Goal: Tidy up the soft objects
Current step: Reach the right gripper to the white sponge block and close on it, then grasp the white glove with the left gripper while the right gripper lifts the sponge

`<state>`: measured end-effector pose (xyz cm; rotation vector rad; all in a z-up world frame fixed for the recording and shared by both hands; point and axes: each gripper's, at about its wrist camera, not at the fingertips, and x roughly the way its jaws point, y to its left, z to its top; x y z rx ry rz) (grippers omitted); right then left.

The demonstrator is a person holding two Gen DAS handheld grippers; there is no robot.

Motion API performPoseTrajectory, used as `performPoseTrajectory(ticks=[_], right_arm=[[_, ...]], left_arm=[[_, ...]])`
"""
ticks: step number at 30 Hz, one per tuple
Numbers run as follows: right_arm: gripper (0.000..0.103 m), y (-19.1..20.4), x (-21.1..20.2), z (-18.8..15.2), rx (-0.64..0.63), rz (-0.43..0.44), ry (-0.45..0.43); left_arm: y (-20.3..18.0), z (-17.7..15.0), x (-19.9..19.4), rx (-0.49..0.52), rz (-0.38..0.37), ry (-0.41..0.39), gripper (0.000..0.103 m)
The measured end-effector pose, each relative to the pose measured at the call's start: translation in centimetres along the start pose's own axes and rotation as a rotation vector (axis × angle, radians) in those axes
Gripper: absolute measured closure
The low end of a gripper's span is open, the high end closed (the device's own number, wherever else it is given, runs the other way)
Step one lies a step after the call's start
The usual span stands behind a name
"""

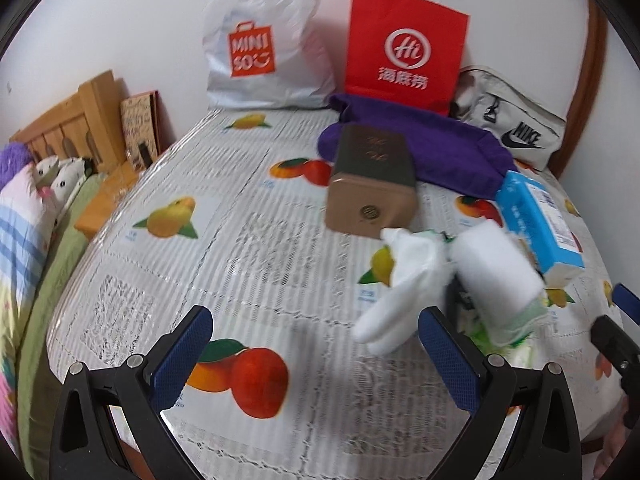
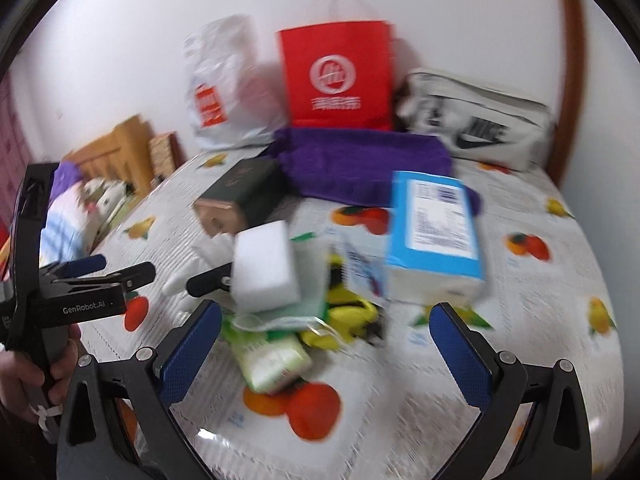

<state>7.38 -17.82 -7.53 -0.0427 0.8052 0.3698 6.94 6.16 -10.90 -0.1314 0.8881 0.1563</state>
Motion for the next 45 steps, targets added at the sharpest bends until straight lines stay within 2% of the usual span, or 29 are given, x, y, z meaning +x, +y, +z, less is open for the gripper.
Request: performPoseTrajectory(ticks=[4, 8, 12, 14, 16, 17, 18, 22, 27, 32, 36, 38, 40, 42, 45], right_arm=[[0.011, 1.4, 3.2, 0.8, -0.047, 0.033, 0.034], [0.011, 2.5, 5.5, 1.3, -0.069, 0.050, 0.064], [0.013, 2.9, 7.5, 1.5, -0.093, 0.027, 0.091], [0.021, 3.0, 8.4, 1.5, -0.102, 0.036, 0.111], [0.041, 3.0, 9.2, 1.6, -0.122, 0.035, 0.139], [0.045, 3.0, 9.4, 1.6, -0.130, 0.027, 0.142], [0.051, 2.9, 9.3, 1.6, -0.130, 0.020, 0.136], [0.052, 1.9, 7.5, 2.1, -0.068, 0.086, 0.090], [0.052, 0.2, 4.1, 2.4, -0.036, 0.070, 0.016], [0.052, -2.3, 1.8, 1.4, 0.012, 0.045, 0.000], [0.052, -4.0, 1.7, 0.1, 0.057, 0.070, 0.014], [0.052, -4.7, 2.2, -0.5, 0.082, 0.079, 0.036], [0.052, -5.2, 2.7, -1.1, 0.095, 0.081, 0.060], [0.049, -5.5, 3.3, -1.6, 0.110, 0.097, 0.083], [0.043, -5.7, 4.0, -2.1, 0.125, 0.103, 0.124]], left_arm=[[1.0, -0.2, 1.1, -0.024, -0.018, 0.016, 0.000], [1.8, -0.3, 1.6, -0.037, -0.040, 0.017, 0.000], [2.2, -0.3, 1.9, -0.043, -0.127, 0.018, 0.000], [2.0, -0.2, 1.9, -0.041, -0.174, 0.012, 0.000], [1.9, 0.0, 2.0, -0.046, -0.211, 0.004, 0.000], [1.8, 0.1, 2.0, -0.046, -0.219, 0.004, 0.000], [1.8, 0.1, 2.1, -0.047, -0.228, 0.004, 0.000], [1.1, 0.4, 2.8, -0.041, -0.248, 0.008, 0.000], [0.1, 0.7, 3.2, -0.033, -0.288, 0.011, 0.000], [-1.9, 1.6, 3.7, -0.003, -0.298, 0.001, 0.003], [-3.4, 2.5, 4.4, 0.017, -0.288, 0.003, 0.013], [-3.8, 2.7, 4.7, 0.029, -0.279, 0.007, 0.022], [-4.3, 2.8, 5.0, 0.038, -0.269, 0.013, 0.040], [-4.4, 2.8, 5.2, 0.037, -0.263, 0.017, 0.048], [-4.3, 2.6, 5.4, 0.044, -0.265, 0.029, 0.072]])
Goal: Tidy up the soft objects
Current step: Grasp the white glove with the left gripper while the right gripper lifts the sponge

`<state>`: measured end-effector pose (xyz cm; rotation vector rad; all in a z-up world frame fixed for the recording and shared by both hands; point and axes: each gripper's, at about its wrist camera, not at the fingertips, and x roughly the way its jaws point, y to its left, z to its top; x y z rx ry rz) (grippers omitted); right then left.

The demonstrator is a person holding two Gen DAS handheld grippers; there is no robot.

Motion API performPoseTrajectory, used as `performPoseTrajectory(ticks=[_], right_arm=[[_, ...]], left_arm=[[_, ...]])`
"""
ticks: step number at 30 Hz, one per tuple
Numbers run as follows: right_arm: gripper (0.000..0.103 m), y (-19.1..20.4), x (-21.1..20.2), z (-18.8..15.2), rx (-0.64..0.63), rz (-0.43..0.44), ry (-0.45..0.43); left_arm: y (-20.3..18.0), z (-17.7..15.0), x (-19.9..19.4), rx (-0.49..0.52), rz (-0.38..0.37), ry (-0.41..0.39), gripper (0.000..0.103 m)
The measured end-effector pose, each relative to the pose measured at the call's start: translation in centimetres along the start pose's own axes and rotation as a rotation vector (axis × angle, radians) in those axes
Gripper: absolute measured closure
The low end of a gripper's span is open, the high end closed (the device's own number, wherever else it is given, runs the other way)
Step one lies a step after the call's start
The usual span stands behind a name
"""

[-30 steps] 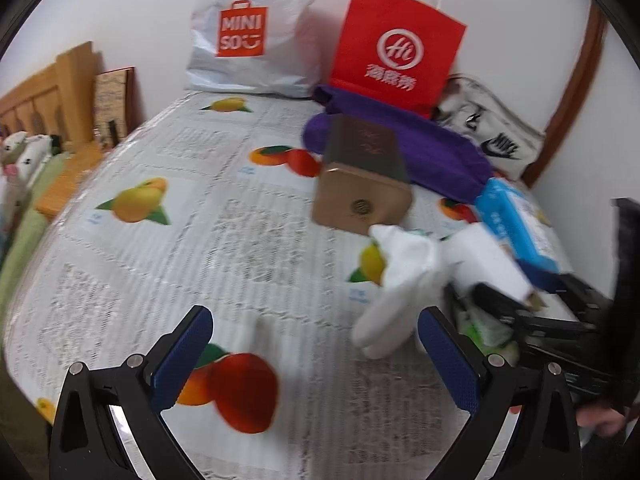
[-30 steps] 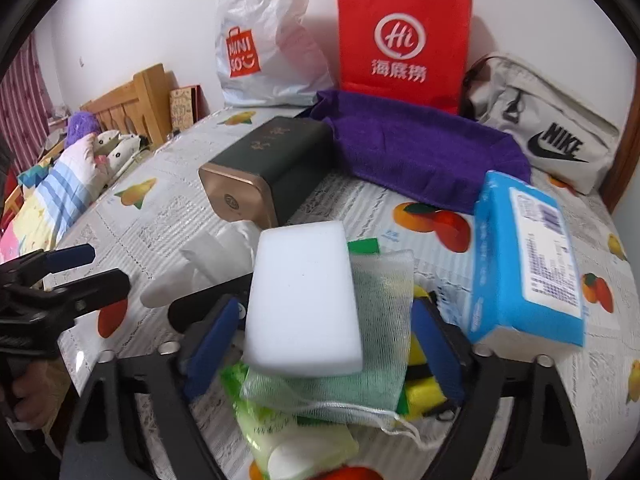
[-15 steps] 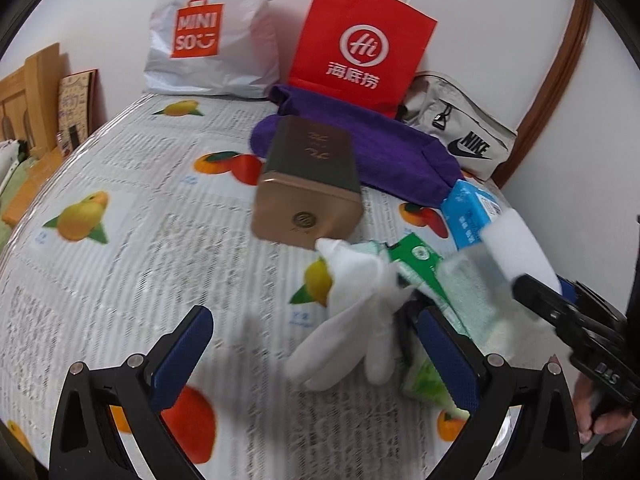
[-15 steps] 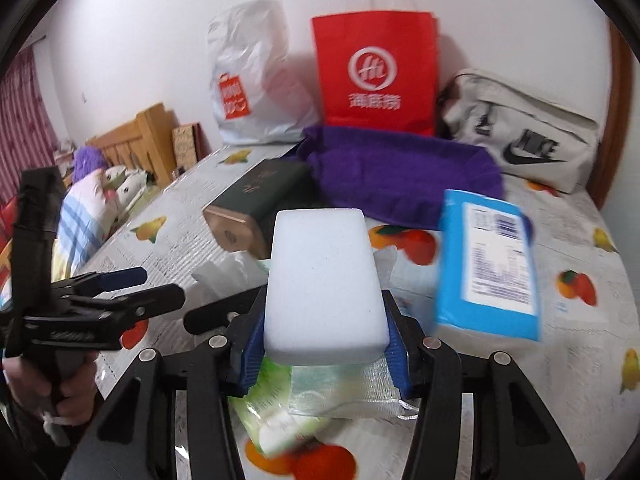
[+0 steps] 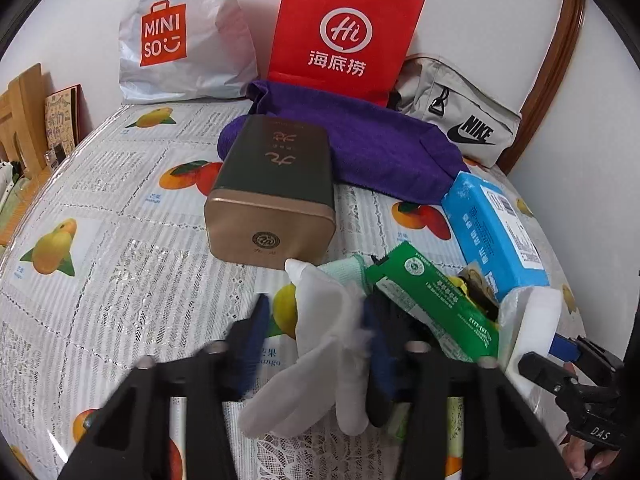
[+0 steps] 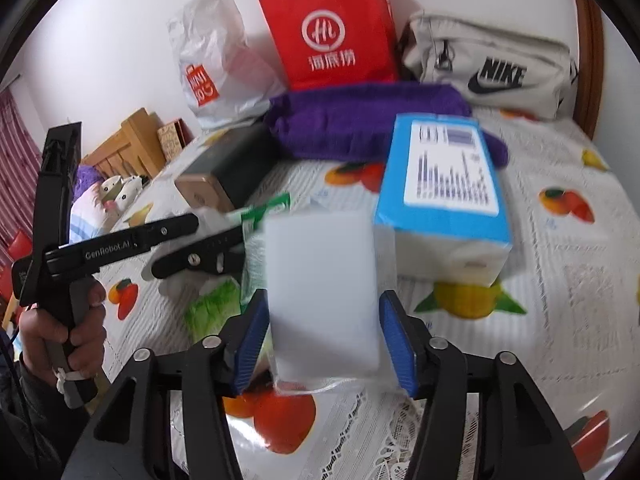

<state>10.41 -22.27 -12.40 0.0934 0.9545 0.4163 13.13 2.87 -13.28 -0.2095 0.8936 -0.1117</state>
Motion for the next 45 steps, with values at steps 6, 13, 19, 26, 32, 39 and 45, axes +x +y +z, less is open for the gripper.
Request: performPoseTrajectory(ticks=[6, 13, 19, 26, 32, 39, 45], right_arm=[[0.054, 0.2, -1.2, -0.3, -0.013, 0.013, -0.051], [0.054, 0.6, -3.6, 0.0, -0.015, 0.045, -0.133], [0.054, -1.0, -4.8, -0.3, 0.001, -0.054, -0.134], [0.053, -3.1, -6.2, -1.6, 0.029, -0.146, -0.129], [0.053, -4.2, -5.1, -2.6, 0.057, -0.184, -0.090], [0.053, -4.4, -3.8, -3.6, 0.068, -0.182, -0.045], [0.053, -4.2, -3.6, -3.6, 0.069, -0.185, -0.035]], left_arm=[[0.2, -0.4, -0.6, 0.019, 0.008, -0.004, 0.088], [2.3, -0.9, -2.1, -0.025, 0.006, -0.029, 0.092], [4.8, -1.1, -3.0, -0.044, 0.075, -0.013, 0.092], [6.3, -2.0, -4.5, -0.066, 0.079, -0.017, 0.066], [5.4, -2.4, -4.8, -0.011, 0.057, -0.032, 0.089], [5.4, -2.0, -6.4, -0.047, 0.023, -0.119, 0.099], [5.5, -1.0, -7.5, -0.054, 0.017, -0.126, 0.100]])
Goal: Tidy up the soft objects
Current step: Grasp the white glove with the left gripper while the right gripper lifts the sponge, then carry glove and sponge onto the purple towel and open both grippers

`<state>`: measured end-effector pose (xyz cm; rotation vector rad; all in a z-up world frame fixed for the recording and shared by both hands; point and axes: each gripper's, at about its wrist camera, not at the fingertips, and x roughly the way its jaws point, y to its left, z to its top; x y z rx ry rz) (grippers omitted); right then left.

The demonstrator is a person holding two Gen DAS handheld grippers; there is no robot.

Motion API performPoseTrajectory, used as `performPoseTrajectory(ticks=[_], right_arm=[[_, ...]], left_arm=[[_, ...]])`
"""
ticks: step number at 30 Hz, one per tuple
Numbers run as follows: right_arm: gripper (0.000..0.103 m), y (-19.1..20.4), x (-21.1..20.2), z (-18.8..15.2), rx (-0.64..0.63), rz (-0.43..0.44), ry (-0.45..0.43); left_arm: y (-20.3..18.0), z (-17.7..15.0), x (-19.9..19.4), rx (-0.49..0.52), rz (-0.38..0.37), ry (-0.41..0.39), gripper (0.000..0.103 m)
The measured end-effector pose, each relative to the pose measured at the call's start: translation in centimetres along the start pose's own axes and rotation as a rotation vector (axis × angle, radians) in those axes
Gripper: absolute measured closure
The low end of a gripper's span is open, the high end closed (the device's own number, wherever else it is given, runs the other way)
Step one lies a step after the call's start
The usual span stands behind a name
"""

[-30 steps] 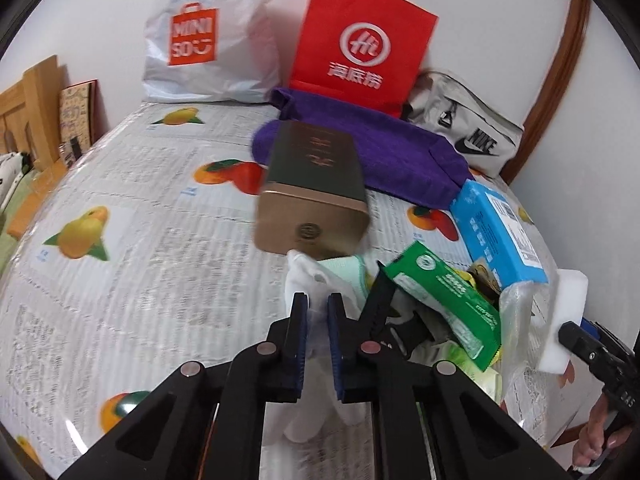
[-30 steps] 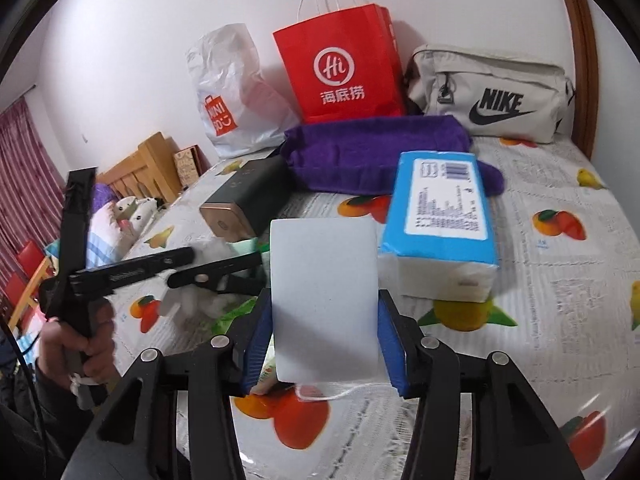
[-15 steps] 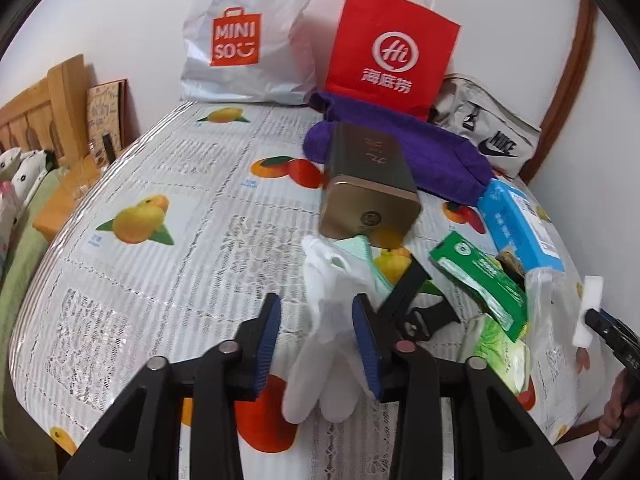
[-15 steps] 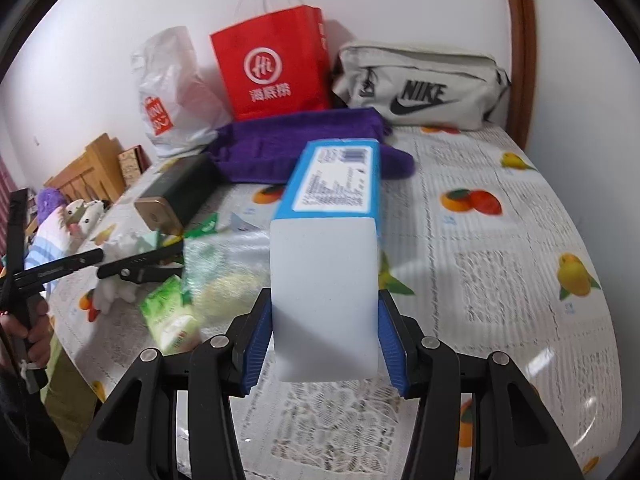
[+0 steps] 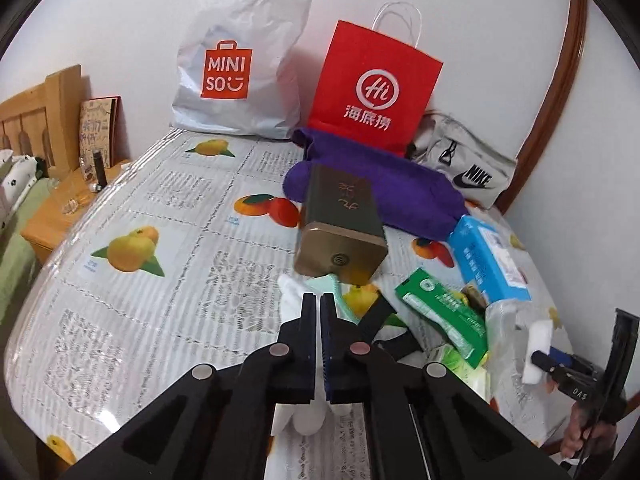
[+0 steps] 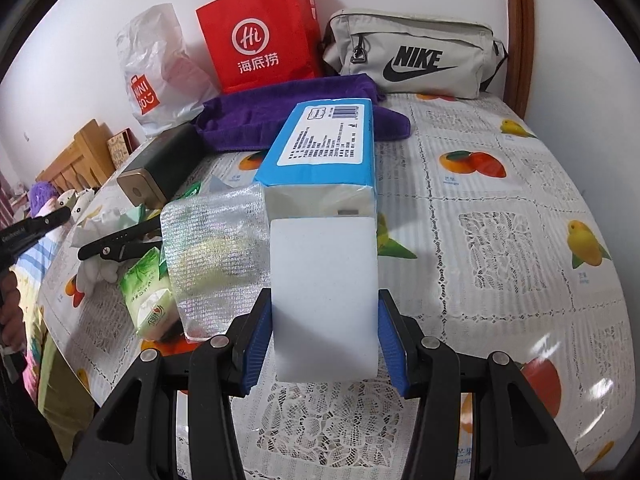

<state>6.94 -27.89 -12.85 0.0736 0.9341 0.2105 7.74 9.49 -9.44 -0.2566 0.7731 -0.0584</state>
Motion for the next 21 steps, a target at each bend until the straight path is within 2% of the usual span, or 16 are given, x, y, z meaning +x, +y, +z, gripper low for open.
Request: performPoseTrajectory(ticks=[5, 7, 9, 14, 15, 16, 17, 21], right_arm=[[0.053, 0.2, 0.4, 0.0, -0.007, -0.002, 0.010], [0.053, 0.3, 0.4, 0.0, -0.009, -0.005, 0.012], [0.053, 0.4, 0.4, 0.0, -0.011, -0.004, 0.013], [0.053, 0.5, 0.6, 0.0, -0.016, -0.004, 0.016], [0.053, 0.5, 0.7, 0.0, -0.017, -0.006, 0.017], [0.053, 0.6, 0.8, 0.1, -0.018, -0.006, 0.018], [0.053, 0.6, 0.8, 0.1, -0.019, -0.006, 0.020], [0.053, 0.6, 1.0, 0.1, -0.023, -0.004, 0.024]], left_arm=[[0.1, -0.8, 1.3, 0.015, 0.010, 0.073, 0.096], [0.1, -1.2, 1.8, 0.015, 0.015, 0.093, 0.078], [0.0, -1.5, 2.1, 0.020, 0.024, 0.102, 0.072], [-0.4, -1.6, 2.3, 0.030, 0.014, 0.092, 0.073], [-0.5, -1.6, 2.3, 0.036, 0.012, 0.091, 0.078], [-0.6, -1.6, 2.4, 0.041, 0.013, 0.093, 0.089], [-0.6, -1.7, 2.6, 0.047, 0.014, 0.100, 0.093], [-0.8, -1.6, 2.2, 0.040, -0.025, 0.085, 0.094]])
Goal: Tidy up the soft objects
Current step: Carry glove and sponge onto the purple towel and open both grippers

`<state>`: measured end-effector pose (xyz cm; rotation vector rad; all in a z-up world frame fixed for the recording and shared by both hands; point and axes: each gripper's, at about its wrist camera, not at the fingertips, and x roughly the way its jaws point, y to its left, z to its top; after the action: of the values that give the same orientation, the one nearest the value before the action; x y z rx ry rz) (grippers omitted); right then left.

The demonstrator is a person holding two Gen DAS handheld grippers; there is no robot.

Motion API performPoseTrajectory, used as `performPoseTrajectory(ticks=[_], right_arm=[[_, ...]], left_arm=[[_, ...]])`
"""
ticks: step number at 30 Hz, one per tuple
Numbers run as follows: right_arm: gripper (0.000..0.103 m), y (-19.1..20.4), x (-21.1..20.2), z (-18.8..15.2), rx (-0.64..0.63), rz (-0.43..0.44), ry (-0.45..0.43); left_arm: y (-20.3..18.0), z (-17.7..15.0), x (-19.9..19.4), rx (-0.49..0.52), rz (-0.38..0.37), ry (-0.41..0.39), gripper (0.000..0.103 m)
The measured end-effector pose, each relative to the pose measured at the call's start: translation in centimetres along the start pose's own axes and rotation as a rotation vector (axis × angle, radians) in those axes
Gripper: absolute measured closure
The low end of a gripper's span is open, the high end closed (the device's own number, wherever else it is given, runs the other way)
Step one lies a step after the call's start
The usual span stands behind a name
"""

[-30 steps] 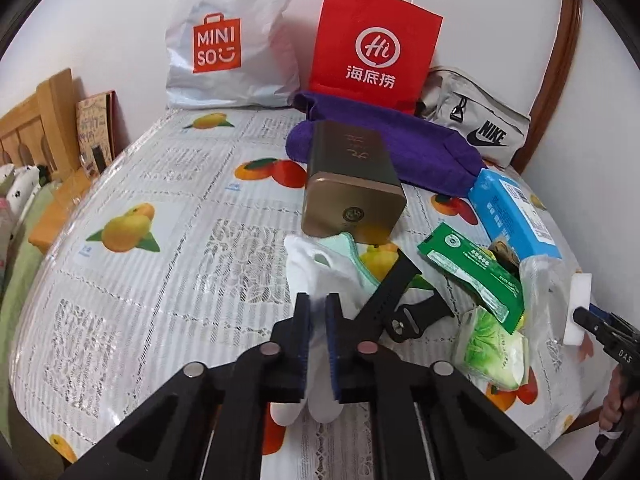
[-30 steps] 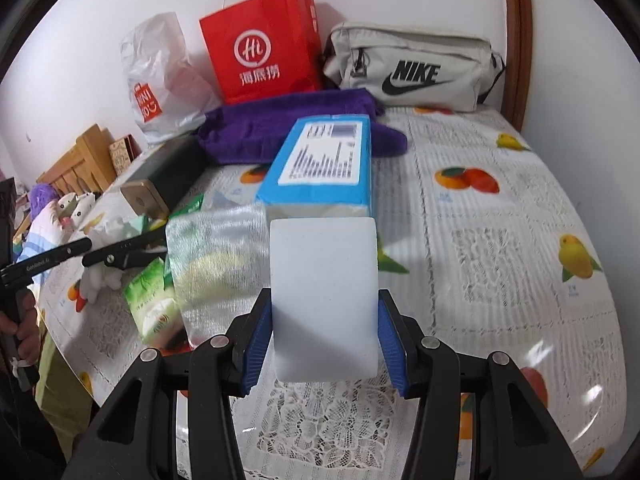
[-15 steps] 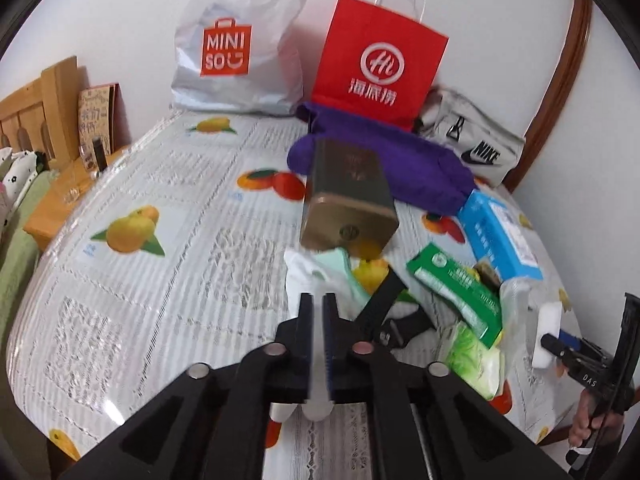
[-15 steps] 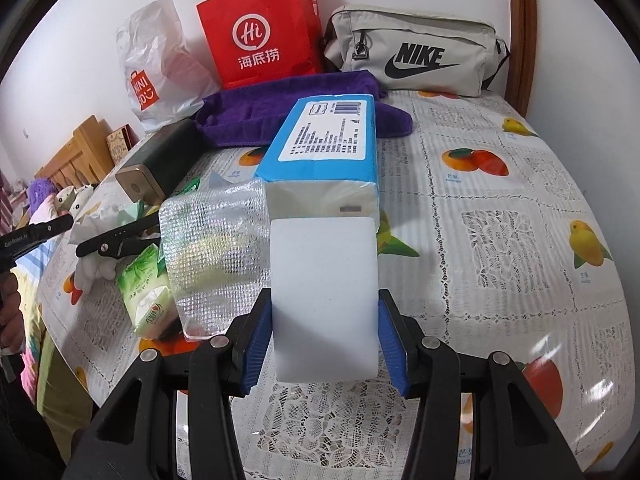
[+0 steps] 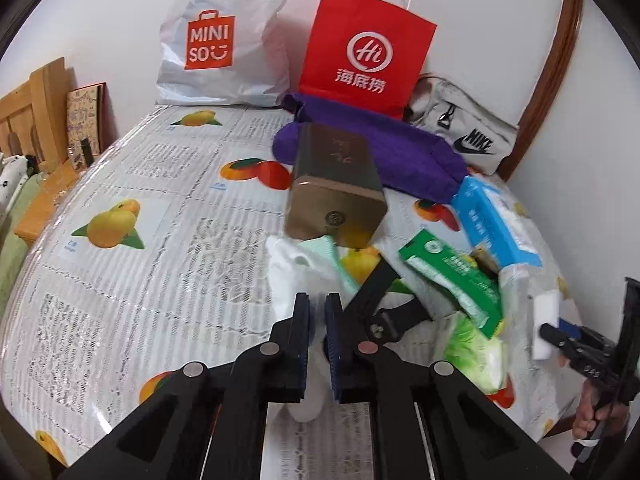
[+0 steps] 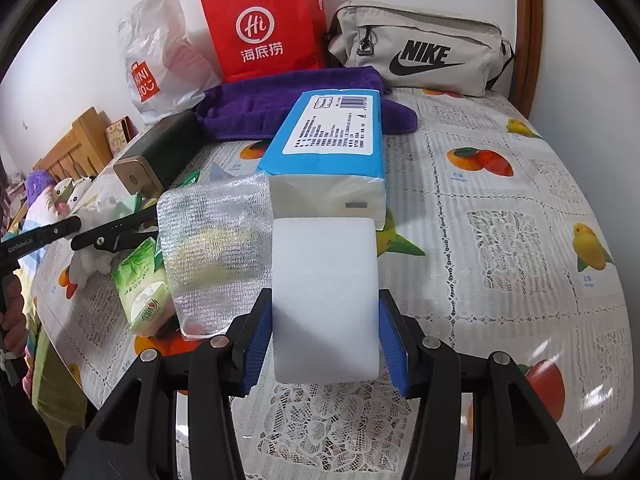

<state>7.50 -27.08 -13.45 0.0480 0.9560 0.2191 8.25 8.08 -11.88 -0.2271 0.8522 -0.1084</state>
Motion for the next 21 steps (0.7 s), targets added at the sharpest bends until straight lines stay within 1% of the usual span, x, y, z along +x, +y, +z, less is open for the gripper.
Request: performPoseTrajectory(ticks=[4, 6, 8, 13, 16, 21], right_arm=[[0.053, 0.1, 0.4, 0.0, 0.000, 0.001, 0.007], [0.053, 0.1, 0.5, 0.0, -0.002, 0.001, 0.011], [0.053, 0.1, 0.6, 0.0, -0.003, 0.003, 0.017], [0.054, 0.2, -0.3, 0.2, -0.010, 0.005, -0.002], [0.054, 0.1, -1.0, 0.5, -0.005, 0.002, -0.016], [0.054, 0.1, -2.6, 1.4, -0.003, 0.008, -0.050]], left_arm=[[-0.1, 0.1, 1.3, -0.012, 0.015, 0.037, 0.091], [-0.1, 0.1, 1.6, -0.016, 0.004, 0.032, 0.091], [0.0, 0.1, 1.3, -0.026, -0.011, 0.005, 0.097], [-0.2, 0.9, -0.9, -0.029, -0.038, -0.066, 0.097], [-0.2, 1.6, -2.1, -0.048, -0.082, -0.093, 0.097], [-0.6, 2.7, -3.6, -0.040, -0.079, -0.126, 0.097]])
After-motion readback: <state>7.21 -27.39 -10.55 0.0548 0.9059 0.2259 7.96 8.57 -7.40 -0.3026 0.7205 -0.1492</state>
